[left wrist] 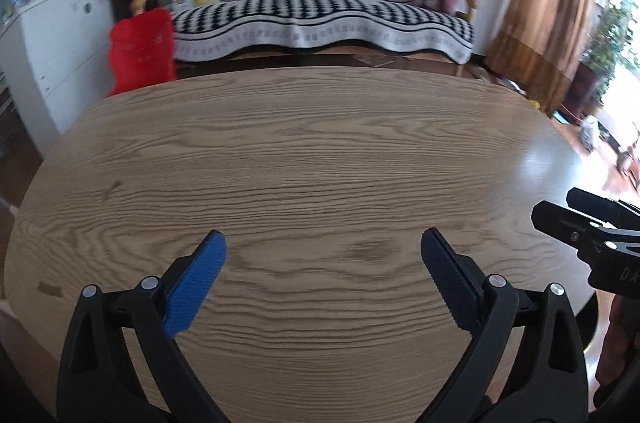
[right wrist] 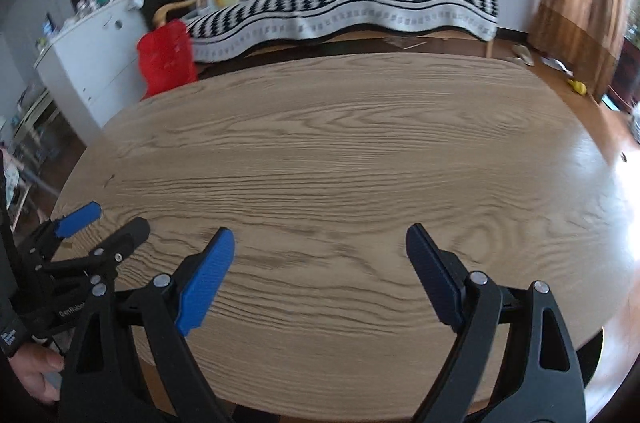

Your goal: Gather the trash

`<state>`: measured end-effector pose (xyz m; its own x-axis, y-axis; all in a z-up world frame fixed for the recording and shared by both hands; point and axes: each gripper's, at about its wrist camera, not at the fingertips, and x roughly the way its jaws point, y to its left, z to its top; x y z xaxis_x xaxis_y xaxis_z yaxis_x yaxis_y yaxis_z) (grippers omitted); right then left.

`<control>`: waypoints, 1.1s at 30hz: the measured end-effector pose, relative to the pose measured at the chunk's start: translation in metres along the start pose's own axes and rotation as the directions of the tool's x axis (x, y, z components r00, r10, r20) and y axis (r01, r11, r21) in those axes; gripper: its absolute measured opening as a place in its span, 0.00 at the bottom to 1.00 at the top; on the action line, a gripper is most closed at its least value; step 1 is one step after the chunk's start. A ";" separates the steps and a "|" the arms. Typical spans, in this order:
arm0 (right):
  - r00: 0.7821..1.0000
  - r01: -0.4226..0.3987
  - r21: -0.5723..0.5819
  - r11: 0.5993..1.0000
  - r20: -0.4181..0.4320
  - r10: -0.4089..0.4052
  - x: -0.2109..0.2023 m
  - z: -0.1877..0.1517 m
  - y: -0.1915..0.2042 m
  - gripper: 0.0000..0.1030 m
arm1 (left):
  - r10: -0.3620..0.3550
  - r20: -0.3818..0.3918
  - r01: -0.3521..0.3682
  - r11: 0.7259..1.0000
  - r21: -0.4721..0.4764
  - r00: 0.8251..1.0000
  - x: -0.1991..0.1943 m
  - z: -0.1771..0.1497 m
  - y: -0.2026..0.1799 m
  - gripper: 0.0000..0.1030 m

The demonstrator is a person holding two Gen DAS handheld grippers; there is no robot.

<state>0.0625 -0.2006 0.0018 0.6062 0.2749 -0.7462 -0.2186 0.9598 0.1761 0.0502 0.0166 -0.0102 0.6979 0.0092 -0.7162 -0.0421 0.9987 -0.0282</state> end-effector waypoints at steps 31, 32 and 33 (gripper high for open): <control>0.999 0.002 -0.029 1.000 -0.037 -0.003 0.040 0.010 0.032 0.82 | 0.024 0.003 -0.024 1.000 -0.013 1.000 0.008 0.008 0.032 0.92; 0.999 0.004 -0.028 1.000 -0.036 -0.005 0.039 0.010 0.033 0.82 | 0.024 0.004 -0.024 1.000 -0.011 1.000 0.007 0.008 0.032 0.92; 0.999 0.004 -0.028 1.000 -0.036 -0.005 0.039 0.009 0.032 0.82 | 0.025 0.004 -0.025 1.000 -0.013 1.000 0.007 0.007 0.032 0.92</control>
<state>0.0861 -0.1585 -0.0153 0.5795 0.2678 -0.7697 -0.2376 0.9589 0.1548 0.0589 0.0488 -0.0111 0.6995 0.0347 -0.7138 -0.0688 0.9975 -0.0189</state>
